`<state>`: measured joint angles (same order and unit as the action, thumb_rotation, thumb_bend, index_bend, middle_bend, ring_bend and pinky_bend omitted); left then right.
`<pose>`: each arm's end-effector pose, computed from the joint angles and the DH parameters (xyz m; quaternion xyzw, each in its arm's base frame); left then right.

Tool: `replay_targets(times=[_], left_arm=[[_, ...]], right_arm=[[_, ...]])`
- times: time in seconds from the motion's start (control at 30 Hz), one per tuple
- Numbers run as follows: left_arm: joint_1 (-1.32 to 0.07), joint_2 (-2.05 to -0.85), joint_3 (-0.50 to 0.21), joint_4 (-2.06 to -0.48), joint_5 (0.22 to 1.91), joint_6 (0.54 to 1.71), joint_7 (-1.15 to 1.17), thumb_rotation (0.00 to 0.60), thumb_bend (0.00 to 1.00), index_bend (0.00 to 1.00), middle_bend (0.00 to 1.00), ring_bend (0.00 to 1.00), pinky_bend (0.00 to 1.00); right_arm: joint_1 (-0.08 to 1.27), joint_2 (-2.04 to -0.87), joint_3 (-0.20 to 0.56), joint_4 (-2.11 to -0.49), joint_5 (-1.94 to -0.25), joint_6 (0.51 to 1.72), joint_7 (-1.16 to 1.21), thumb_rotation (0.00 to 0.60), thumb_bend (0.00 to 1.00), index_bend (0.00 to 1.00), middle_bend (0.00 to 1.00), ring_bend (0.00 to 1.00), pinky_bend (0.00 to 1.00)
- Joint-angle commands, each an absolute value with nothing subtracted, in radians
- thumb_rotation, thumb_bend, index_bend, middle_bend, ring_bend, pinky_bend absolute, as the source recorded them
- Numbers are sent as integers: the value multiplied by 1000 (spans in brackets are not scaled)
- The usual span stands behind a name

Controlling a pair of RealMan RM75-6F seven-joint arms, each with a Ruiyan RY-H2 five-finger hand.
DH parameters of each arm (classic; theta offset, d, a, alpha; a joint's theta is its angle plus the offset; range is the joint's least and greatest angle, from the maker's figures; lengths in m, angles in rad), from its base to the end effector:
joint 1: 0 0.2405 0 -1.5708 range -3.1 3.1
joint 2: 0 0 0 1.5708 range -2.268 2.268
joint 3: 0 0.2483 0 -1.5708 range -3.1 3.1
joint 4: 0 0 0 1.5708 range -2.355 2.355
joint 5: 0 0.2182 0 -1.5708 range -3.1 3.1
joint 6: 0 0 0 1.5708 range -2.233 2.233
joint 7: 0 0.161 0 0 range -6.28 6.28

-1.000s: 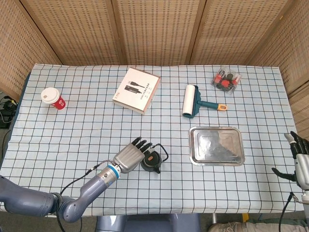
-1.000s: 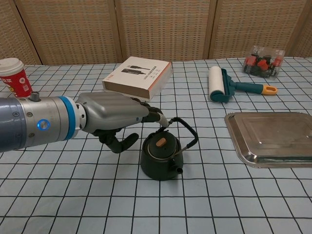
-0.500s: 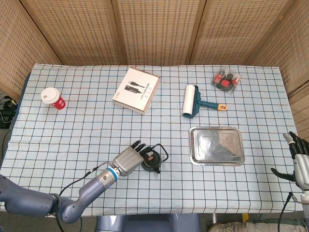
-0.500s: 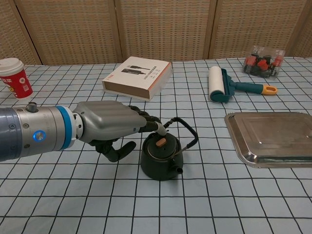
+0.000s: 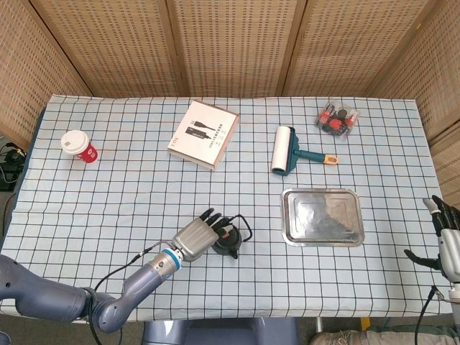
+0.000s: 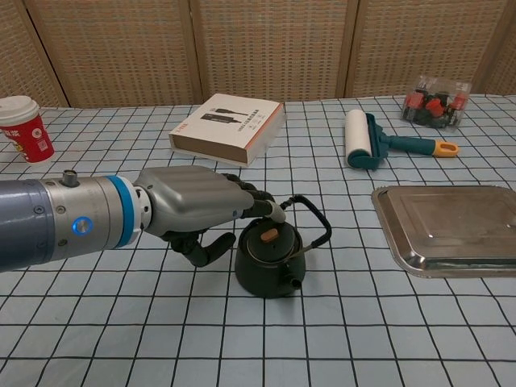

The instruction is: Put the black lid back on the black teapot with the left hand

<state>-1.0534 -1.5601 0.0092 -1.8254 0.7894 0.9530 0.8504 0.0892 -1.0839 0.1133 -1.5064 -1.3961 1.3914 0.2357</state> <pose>-0.0516 0.2730 -0.0822 -0.8911 -0.2429 -0.2439 0.2958 -0.3455 -0.2143 0.1777 0.5347 -0.4432 0.4019 0.5968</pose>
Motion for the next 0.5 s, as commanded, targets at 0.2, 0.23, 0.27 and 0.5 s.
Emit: replay_targets(times=[0.2,0.23,0.27,0.5], left_arm=[[-1058,-1560,21,-1827,784,964,863,600,794,11,0,0,0],[-1058,-1560,22,-1827,784,966,864,600,794,11,0,0,0],[-1059,-1559,24,-1828,783,967,865,600,793,13,0,0,0],[-1062,-1552,38,-1839,781,973,875,600,794,30,0,0,0]], right_arm=[[89,-1084,114,-1507,-1396,1392,237,600,38,0,0,0,0],[89,-1084,113,-1507,-1396,1392,237,600,38,0,0,0,0],[89,-1084,113,-1507,-1397,1392,236,600,38,0,0,0,0],[88,-1083,113,-1509,-1397,1394,237,600,37,0,0,0,0]])
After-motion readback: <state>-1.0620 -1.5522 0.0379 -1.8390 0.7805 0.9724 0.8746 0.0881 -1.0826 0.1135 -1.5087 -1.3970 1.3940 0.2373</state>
